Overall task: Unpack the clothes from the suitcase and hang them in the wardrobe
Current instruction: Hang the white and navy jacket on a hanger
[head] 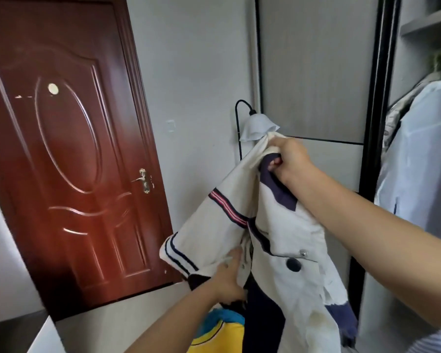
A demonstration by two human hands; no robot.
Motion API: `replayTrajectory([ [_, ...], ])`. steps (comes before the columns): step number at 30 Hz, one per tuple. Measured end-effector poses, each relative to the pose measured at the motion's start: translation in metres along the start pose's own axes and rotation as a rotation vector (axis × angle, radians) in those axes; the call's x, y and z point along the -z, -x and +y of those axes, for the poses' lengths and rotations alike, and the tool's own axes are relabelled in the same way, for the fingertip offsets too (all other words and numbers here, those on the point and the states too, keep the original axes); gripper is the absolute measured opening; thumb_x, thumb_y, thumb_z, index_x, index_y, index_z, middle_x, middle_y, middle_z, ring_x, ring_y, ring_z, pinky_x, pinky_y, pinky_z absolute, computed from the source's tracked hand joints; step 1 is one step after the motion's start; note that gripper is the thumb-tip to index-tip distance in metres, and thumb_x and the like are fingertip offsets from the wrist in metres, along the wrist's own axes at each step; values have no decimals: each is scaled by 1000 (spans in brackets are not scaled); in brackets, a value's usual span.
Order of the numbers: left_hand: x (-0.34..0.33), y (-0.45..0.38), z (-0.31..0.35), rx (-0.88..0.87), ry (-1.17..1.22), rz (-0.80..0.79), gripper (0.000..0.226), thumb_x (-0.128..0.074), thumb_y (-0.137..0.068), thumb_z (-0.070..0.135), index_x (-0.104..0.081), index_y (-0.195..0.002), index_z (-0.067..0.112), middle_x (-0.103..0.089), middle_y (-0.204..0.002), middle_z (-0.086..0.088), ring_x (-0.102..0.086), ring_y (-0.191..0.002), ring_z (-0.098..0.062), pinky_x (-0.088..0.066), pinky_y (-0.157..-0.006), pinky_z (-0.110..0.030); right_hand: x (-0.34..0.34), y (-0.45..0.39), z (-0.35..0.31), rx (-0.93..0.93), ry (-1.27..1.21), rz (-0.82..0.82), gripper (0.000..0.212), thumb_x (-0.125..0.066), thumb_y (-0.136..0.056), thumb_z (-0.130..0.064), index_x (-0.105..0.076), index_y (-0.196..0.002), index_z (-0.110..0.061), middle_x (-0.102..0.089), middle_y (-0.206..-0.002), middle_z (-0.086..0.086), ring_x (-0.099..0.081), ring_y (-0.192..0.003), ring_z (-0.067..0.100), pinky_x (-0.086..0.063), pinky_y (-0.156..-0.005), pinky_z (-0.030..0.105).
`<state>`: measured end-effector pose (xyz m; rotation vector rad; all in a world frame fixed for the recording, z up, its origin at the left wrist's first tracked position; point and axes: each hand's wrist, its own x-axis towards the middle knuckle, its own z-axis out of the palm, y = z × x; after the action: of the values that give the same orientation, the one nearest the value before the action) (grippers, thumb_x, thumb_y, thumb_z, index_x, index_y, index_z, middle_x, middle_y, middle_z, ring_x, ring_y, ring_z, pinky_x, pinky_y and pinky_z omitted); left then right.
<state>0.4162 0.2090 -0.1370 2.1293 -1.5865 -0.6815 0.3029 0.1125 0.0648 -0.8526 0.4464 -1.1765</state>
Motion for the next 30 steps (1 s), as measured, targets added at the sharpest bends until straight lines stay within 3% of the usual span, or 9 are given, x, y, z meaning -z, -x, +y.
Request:
replayTrajectory([
  [2, -7, -8, 11, -2, 44, 71, 89, -59, -84, 35, 1, -148, 25, -11, -151, -18, -14, -141, -29, -24, -112, -32, 8, 1, -9, 12, -84, -32, 27, -45, -89, 2, -43, -65, -12, -37, -30, -5, -27, -23, 3, -21, -29, 8],
  [3, -11, -13, 16, -34, 122, 165, 74, -54, -82, 44, -22, -145, 22, -25, -147, -20, -27, -136, -30, -28, -112, -33, 12, 1, -15, 20, -124, -47, 26, -45, -89, 1, -43, -67, -12, -38, -33, -4, -28, -25, 4, -22, -28, 9],
  [5, -19, -21, 29, -61, 253, 344, 51, -46, -82, 45, -61, -109, 5, -52, -119, -20, -52, -110, -32, -44, -97, -35, 22, 3, -26, 52, -173, -40, 26, -44, -90, 1, -43, -66, -10, -38, -33, -4, -30, -26, 4, -23, -28, 11],
  [9, -26, -39, 48, -82, 331, 409, 30, -41, -95, 10, -55, -70, 3, -47, -73, -3, -50, -81, -20, -44, -73, -34, 44, 6, -44, 107, -194, 47, 27, -45, -90, 0, -43, -65, -10, -39, -37, -3, -32, -31, 5, -26, -34, 12],
  [13, -8, -39, 53, 96, 422, 586, 27, -25, -100, 16, -50, -97, 6, -52, -96, -10, -50, -97, -26, -36, -79, -29, 95, 3, -58, 166, -90, 102, 22, -46, -90, -3, -47, -70, -13, -46, -41, -4, -42, -36, 6, -32, -44, 16],
  [18, 31, -40, 65, 111, 803, 732, 31, -26, -100, 14, -43, -75, 16, -43, -80, 2, -39, -92, -17, -34, -67, -24, 191, 23, -51, 124, 462, 100, 23, -41, -91, 1, -46, -73, -13, -44, -33, -5, -36, -32, 6, -26, -31, 13],
  [23, 62, -40, 96, 66, 1161, 711, 27, -34, -100, 26, -56, -102, 11, -53, -97, -4, -47, -97, -19, -41, -95, -33, 251, 41, -1, -368, 1313, -365, 10, -54, -88, -10, -49, -80, -12, -45, -54, 5, -43, -37, 13, -45, -41, 22],
  [26, 75, -33, 105, 18, 1272, 689, 36, -47, -94, 34, -45, -63, 16, -46, -63, 1, -50, -65, -16, -44, -69, -28, 253, 43, 38, -723, 1709, -682, 14, -45, -92, -15, -50, -79, -19, -53, -50, 1, -54, -40, 5, -49, -47, 17],
  [30, 62, -20, 91, -8, 1409, 494, 53, -55, -90, 34, -40, -42, 19, -40, -39, 5, -41, -35, -9, -32, -46, -22, 239, 37, 73, -720, 1846, -786, 23, -45, -93, -21, -47, -70, -25, -61, -59, -6, -51, -36, -5, -43, -45, 12],
])
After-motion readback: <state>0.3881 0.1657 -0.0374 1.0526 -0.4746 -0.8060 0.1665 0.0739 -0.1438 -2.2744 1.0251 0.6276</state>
